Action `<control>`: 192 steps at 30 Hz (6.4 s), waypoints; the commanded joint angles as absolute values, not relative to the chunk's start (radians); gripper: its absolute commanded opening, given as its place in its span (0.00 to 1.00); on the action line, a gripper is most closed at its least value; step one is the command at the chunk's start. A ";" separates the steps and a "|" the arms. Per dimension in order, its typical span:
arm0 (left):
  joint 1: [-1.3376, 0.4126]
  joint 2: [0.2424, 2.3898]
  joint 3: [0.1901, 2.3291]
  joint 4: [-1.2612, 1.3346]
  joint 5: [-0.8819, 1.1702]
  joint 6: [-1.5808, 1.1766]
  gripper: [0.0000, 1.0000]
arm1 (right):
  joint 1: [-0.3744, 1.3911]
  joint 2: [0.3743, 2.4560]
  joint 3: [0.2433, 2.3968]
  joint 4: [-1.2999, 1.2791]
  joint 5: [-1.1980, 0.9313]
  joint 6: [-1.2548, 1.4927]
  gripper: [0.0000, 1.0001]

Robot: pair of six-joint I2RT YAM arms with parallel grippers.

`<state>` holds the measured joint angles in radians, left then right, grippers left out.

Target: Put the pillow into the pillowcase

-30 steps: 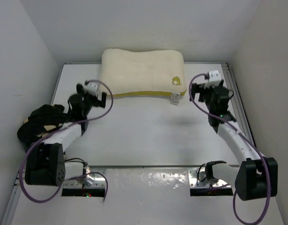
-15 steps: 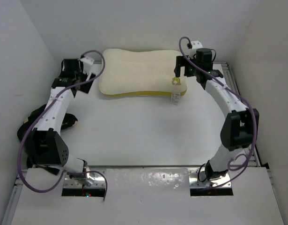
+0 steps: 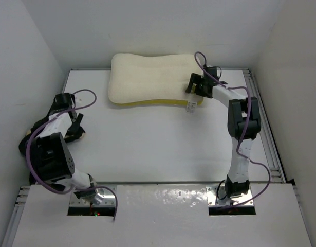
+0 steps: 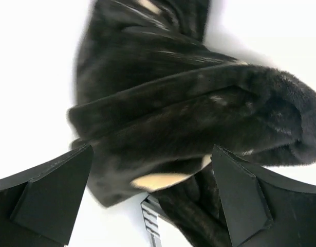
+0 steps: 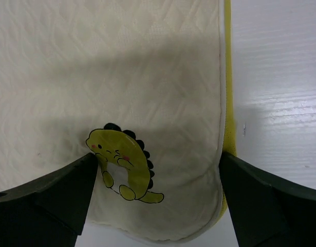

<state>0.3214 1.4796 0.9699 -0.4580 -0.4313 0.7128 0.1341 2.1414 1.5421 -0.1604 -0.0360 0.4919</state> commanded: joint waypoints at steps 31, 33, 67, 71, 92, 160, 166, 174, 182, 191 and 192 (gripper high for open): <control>-0.202 1.694 2.224 -0.851 0.006 0.601 0.00 | -0.069 1.496 1.092 -0.074 0.327 0.227 0.99; -0.215 1.680 2.235 -0.850 -0.023 0.609 0.00 | -0.045 1.447 1.086 -0.060 0.347 0.204 0.99; 0.011 1.620 1.493 -0.792 0.203 0.446 0.88 | 0.610 1.813 1.211 0.140 -0.084 0.557 0.80; 0.066 1.709 1.451 -0.573 0.228 0.323 0.92 | 0.728 1.855 1.233 0.179 -0.115 0.430 0.84; 0.309 1.791 1.757 -0.675 0.347 0.244 0.00 | 0.855 1.873 1.193 0.190 -0.052 0.413 0.78; -0.009 1.661 0.977 -0.558 -0.175 0.703 0.36 | 0.539 2.178 1.425 -0.109 0.155 0.842 0.39; 0.000 1.621 1.023 -0.620 -0.098 0.658 0.00 | 0.523 2.048 1.264 -0.006 0.184 0.824 0.00; 0.023 1.487 1.399 -0.913 -0.048 0.657 0.00 | 0.512 1.751 0.944 0.127 0.213 0.736 0.00; 0.011 1.387 1.709 -0.901 -0.145 0.643 0.00 | 0.515 1.424 0.792 0.095 0.129 0.530 0.00; -0.167 1.449 2.029 -0.671 -0.346 0.741 0.00 | 0.467 1.097 0.733 0.012 0.106 0.405 0.00; -0.173 1.478 2.067 -0.631 -0.392 0.774 0.00 | 0.444 1.089 0.759 0.035 0.123 0.403 0.00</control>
<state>-0.1734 1.4483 1.9572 -0.8387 -0.1768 0.6880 0.5129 1.1255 0.7437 0.1120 0.0158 0.4824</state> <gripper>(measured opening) 0.018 0.024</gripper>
